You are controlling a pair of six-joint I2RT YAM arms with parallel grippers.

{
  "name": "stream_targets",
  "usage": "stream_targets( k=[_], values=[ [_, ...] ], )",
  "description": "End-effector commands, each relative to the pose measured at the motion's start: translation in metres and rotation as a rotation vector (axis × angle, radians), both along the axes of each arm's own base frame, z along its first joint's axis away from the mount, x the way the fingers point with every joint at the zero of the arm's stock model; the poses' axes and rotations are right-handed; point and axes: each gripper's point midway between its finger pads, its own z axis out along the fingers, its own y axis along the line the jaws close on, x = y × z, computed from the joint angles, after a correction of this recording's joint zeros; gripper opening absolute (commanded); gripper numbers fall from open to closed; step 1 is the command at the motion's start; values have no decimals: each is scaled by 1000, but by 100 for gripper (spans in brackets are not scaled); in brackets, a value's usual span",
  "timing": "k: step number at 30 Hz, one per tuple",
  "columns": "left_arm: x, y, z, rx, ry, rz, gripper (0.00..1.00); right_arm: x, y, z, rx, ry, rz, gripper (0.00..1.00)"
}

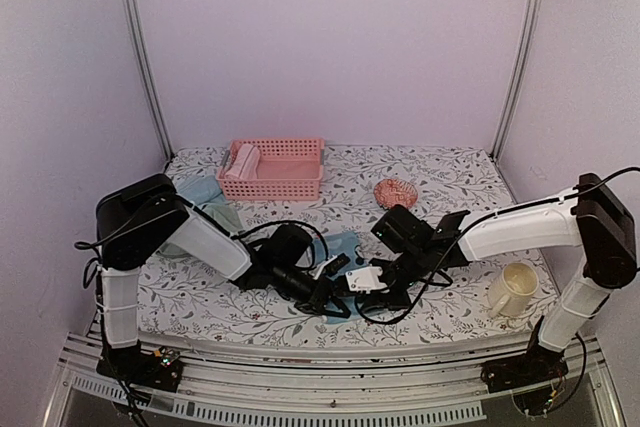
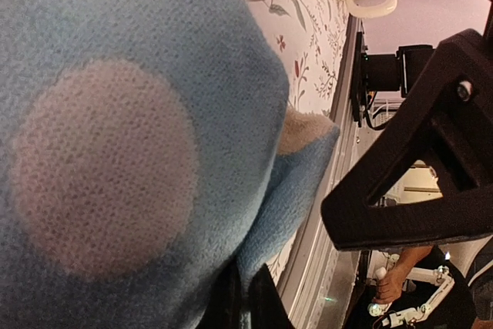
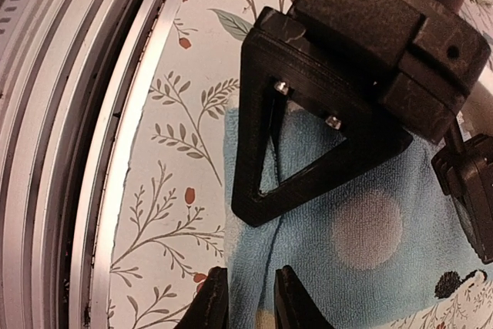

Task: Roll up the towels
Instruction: Roll the towel at the center of the board.

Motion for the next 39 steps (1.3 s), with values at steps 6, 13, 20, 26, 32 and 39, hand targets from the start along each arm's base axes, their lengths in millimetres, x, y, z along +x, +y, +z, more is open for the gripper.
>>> stream_targets(
  k=[6, 13, 20, 26, 32, 39],
  values=[
    [-11, 25, -39, 153, 156, 66, 0, -8, -4, -13, -32, -63, 46, 27],
    [-9, 24, -37, 142, 172, 86, 0, -13, -10, -22, -69, -98, 66, 29],
    [-10, 25, -36, 138, 172, 84, 0, 7, -14, -52, -138, -161, 10, 31],
    [-7, 29, -36, 142, 163, 79, 0, 5, -22, -74, -195, -144, 14, 26],
    [10, 36, 0, 86, -15, 125, 6, -33, -34, -73, -210, 22, 119, 5],
    [33, 80, 42, 140, -412, 279, 20, -67, -42, -68, -240, 346, 154, 4]
  ],
)
